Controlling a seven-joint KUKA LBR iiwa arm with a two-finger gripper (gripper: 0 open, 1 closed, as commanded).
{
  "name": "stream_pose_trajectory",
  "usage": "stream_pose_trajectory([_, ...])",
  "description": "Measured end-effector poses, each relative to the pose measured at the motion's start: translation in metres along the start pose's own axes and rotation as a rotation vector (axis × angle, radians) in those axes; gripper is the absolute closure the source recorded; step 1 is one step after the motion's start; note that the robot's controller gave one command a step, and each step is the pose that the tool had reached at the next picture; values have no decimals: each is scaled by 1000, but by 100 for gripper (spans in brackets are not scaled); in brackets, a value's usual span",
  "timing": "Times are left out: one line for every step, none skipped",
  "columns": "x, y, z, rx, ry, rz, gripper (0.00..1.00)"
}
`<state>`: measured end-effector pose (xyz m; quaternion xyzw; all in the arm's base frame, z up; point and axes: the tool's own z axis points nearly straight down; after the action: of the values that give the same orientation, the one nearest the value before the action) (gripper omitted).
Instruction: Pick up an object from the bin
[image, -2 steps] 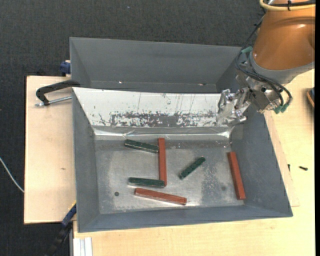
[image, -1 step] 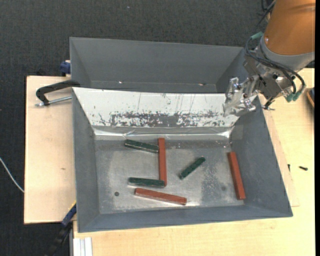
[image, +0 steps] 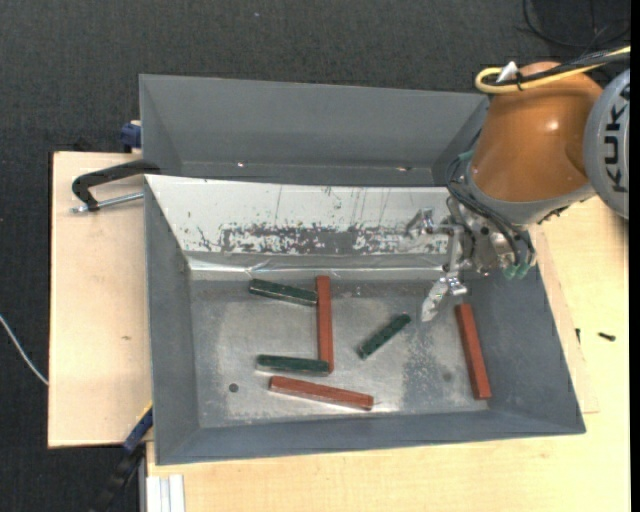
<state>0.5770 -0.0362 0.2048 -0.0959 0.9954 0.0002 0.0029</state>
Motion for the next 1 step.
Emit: stream_pose_trajectory([4, 2, 28, -2, 7, 31, 0])
